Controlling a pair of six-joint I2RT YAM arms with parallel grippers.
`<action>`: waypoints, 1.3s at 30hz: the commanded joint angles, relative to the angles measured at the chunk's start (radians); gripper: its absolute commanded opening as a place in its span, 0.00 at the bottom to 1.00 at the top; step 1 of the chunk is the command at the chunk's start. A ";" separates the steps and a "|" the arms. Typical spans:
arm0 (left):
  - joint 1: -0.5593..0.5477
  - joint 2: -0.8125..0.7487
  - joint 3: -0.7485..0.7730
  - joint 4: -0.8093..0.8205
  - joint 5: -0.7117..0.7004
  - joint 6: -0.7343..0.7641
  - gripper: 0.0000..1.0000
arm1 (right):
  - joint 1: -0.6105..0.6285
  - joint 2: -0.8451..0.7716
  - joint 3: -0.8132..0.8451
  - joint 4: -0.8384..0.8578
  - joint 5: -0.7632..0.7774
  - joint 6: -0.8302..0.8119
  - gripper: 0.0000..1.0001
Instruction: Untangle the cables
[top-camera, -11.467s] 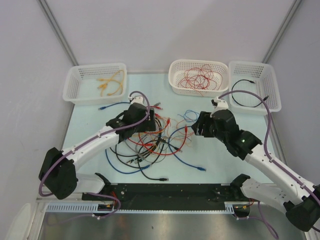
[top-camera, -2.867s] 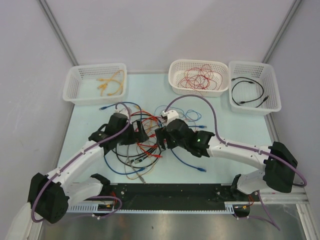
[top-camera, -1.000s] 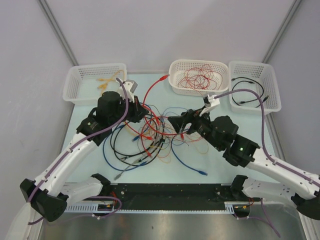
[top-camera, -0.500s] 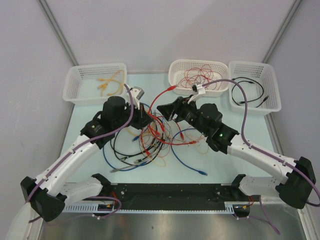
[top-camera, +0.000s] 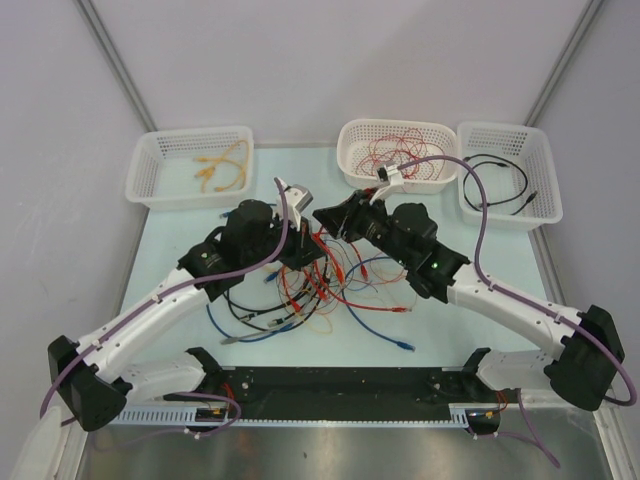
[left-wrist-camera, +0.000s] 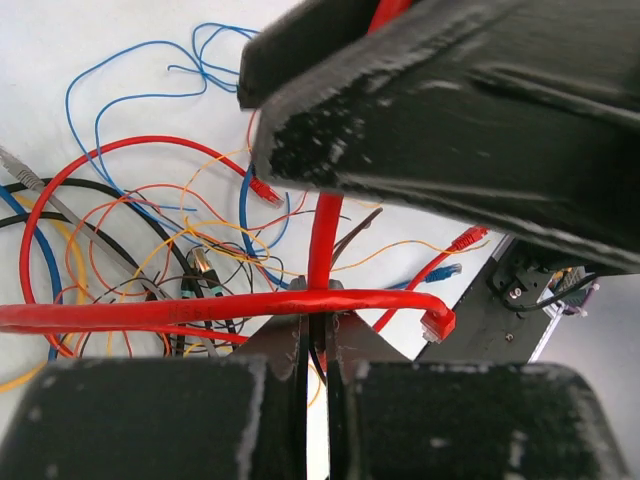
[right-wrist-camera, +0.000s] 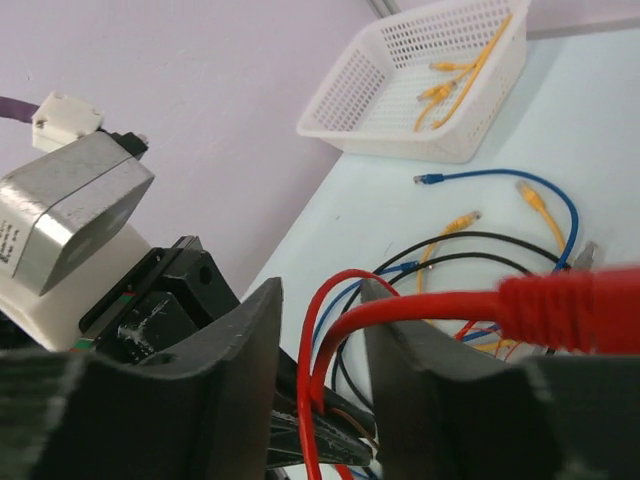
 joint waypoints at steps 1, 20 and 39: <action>-0.013 -0.010 0.034 0.041 -0.027 0.012 0.00 | -0.008 -0.006 0.045 0.007 -0.004 -0.001 0.28; 0.013 0.050 0.066 -0.204 -0.541 -0.110 1.00 | -0.402 -0.135 0.106 -0.146 -0.053 0.045 0.00; 0.022 0.027 -0.080 -0.080 -0.403 -0.156 0.99 | -0.693 0.269 0.287 0.216 -0.004 0.440 0.00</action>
